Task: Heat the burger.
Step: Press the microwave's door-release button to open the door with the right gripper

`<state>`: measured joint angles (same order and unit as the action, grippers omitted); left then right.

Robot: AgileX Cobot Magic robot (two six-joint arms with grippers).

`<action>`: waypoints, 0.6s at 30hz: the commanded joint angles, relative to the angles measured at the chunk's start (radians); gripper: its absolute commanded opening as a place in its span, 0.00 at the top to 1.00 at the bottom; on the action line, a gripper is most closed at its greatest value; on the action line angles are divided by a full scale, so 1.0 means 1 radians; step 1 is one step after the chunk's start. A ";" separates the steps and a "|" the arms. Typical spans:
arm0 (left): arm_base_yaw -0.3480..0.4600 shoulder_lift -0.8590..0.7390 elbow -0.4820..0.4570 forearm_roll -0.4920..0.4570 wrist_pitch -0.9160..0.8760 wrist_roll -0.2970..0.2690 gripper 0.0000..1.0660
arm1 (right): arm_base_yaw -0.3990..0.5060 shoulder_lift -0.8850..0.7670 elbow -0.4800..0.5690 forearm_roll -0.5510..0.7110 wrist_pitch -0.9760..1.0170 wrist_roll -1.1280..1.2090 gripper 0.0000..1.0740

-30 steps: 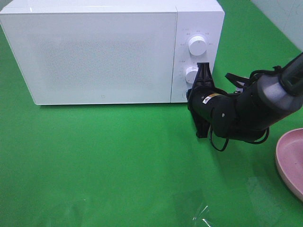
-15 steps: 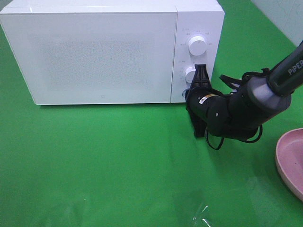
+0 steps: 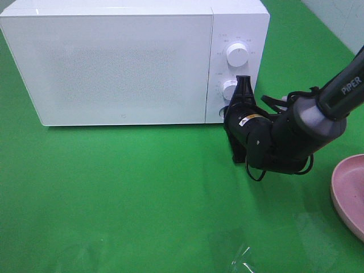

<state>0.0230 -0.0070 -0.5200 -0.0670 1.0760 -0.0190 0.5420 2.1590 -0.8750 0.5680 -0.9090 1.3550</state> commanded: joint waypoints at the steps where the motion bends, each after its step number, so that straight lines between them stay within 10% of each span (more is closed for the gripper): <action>1: -0.002 -0.014 0.002 -0.007 -0.008 -0.001 0.08 | -0.021 -0.016 -0.030 0.035 -0.269 -0.013 1.00; 18: -0.002 -0.014 0.002 -0.007 -0.008 -0.001 0.08 | -0.021 0.029 -0.112 0.060 -0.354 -0.003 1.00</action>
<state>0.0230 -0.0070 -0.5200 -0.0670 1.0760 -0.0190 0.5620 2.2060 -0.9170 0.6220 -0.9610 1.3590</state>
